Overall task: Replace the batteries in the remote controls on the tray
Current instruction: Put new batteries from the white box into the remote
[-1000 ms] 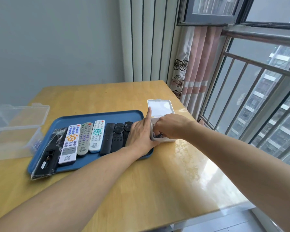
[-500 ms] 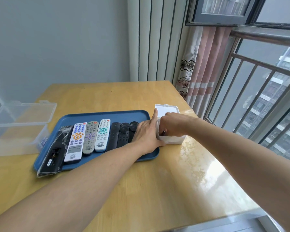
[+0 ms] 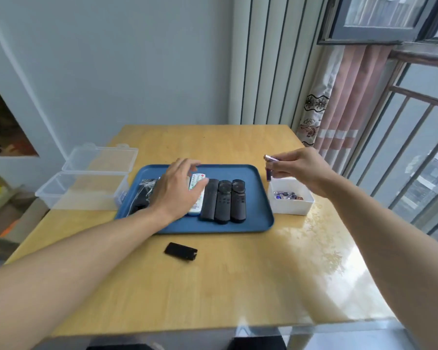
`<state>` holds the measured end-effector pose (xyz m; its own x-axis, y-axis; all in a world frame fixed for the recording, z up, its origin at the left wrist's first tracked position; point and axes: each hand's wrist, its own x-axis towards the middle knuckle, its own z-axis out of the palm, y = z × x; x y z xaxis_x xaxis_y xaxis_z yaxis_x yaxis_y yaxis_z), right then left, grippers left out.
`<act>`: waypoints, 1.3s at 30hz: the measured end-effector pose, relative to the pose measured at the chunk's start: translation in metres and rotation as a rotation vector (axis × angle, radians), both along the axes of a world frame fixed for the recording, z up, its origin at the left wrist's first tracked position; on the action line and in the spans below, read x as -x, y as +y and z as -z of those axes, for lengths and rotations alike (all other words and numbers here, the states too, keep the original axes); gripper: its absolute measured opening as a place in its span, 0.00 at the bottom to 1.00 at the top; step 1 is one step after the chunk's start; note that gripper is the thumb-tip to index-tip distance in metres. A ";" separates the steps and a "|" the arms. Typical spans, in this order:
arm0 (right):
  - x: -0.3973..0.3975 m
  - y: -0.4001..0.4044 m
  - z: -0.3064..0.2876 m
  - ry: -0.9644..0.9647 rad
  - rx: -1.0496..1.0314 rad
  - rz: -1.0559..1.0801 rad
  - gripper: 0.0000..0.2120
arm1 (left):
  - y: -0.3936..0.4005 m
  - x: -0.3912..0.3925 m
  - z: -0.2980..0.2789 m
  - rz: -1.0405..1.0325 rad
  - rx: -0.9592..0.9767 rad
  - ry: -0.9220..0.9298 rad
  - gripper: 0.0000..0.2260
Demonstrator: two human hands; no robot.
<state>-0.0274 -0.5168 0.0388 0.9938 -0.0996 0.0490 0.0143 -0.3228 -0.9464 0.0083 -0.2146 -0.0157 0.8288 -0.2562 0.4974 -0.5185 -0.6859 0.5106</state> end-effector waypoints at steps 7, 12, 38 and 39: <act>0.002 0.119 0.045 0.305 -1.192 -0.137 0.07 | 0.082 0.000 -0.013 -0.401 -0.554 0.366 0.17; -0.010 0.181 0.050 0.463 -1.254 -0.239 0.11 | 0.088 0.013 -0.015 -0.462 -0.795 0.455 0.26; -0.040 0.172 0.073 -0.212 -0.323 -0.123 0.11 | 0.046 -0.022 0.015 0.087 0.905 0.584 0.08; -0.037 0.172 0.069 -0.249 -0.308 -0.127 0.10 | 0.045 -0.021 0.014 0.097 0.946 0.583 0.10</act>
<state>0.0098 -0.3445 -0.0302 0.9606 -0.0245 0.2769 0.2768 -0.0064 -0.9609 0.0297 -0.1700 -0.0295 0.9961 -0.0563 0.0681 -0.0597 0.1390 0.9885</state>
